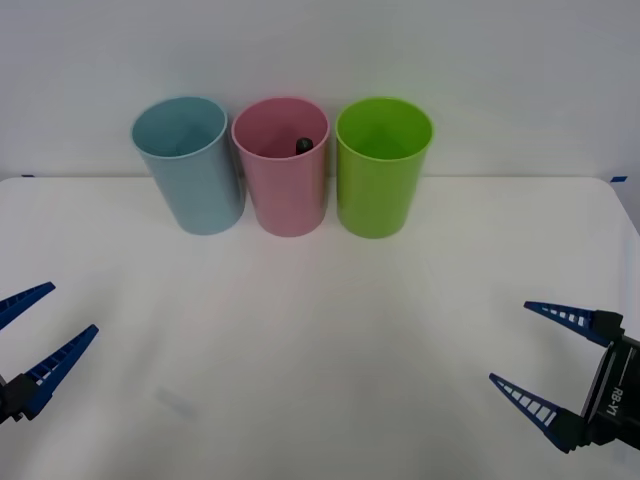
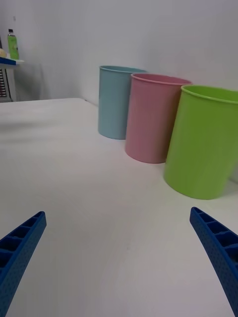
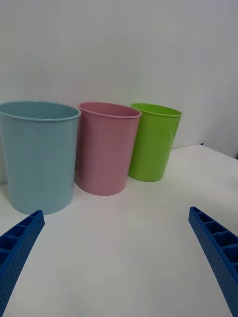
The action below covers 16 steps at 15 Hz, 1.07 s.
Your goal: Grasp the object on the table and drop it into the matching bin: aluminum can to the light blue bin, PET bottle to the pink bin.
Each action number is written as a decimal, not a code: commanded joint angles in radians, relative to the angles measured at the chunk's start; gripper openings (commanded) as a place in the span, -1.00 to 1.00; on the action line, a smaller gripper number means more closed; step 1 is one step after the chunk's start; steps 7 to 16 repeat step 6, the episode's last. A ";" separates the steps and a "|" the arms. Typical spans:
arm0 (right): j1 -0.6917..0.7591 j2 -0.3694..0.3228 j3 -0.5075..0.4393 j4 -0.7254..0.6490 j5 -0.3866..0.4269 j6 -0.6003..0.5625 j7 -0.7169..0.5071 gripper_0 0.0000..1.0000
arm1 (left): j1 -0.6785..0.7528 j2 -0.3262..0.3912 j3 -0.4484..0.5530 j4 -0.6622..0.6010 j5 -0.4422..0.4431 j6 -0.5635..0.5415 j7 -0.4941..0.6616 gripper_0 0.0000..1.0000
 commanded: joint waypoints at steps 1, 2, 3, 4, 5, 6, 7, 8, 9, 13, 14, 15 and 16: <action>-0.001 0.021 -0.015 0.000 0.005 0.009 -0.004 1.00 | 0.000 0.000 0.000 0.000 0.000 0.000 0.000 1.00; -0.001 0.027 -0.023 0.000 0.005 0.009 -0.006 1.00 | 0.000 0.000 0.000 0.000 0.000 0.000 0.000 1.00; 0.000 0.030 -0.026 0.000 0.005 0.011 -0.006 1.00 | 0.000 0.000 0.000 0.000 0.000 0.000 0.000 1.00; 0.000 0.030 -0.026 0.000 0.005 0.011 -0.006 1.00 | 0.000 0.000 0.000 0.000 0.000 0.000 0.000 1.00; 0.000 0.030 -0.026 0.000 0.005 0.011 -0.006 1.00 | 0.000 0.000 0.000 0.000 0.000 0.000 0.000 1.00; 0.000 0.030 -0.026 0.000 0.005 0.011 -0.006 1.00 | 0.000 0.000 0.000 0.000 0.000 0.000 0.000 1.00; 0.000 0.030 -0.026 0.000 0.005 0.011 -0.006 1.00 | 0.000 0.000 0.000 0.000 0.000 0.000 0.000 1.00; 0.000 0.030 -0.026 0.000 0.005 0.011 -0.006 1.00 | 0.000 0.000 0.000 0.000 0.000 0.000 0.000 1.00; 0.000 0.030 -0.026 0.000 0.005 0.011 -0.006 1.00 | 0.000 0.000 0.000 0.000 0.000 0.000 0.000 1.00; 0.000 0.030 -0.026 0.000 0.005 0.011 -0.006 1.00 | 0.000 0.000 0.000 0.000 0.000 0.000 0.000 1.00; 0.000 0.030 -0.026 0.000 0.005 0.011 -0.006 1.00 | 0.000 0.000 0.000 0.000 0.000 0.000 0.000 1.00; 0.000 0.030 -0.026 0.000 0.005 0.011 -0.006 1.00 | 0.000 0.000 0.000 0.000 0.000 0.000 0.000 1.00; 0.000 0.030 -0.026 0.000 0.005 0.011 -0.006 1.00 | 0.000 0.000 0.000 0.000 0.000 0.000 0.000 1.00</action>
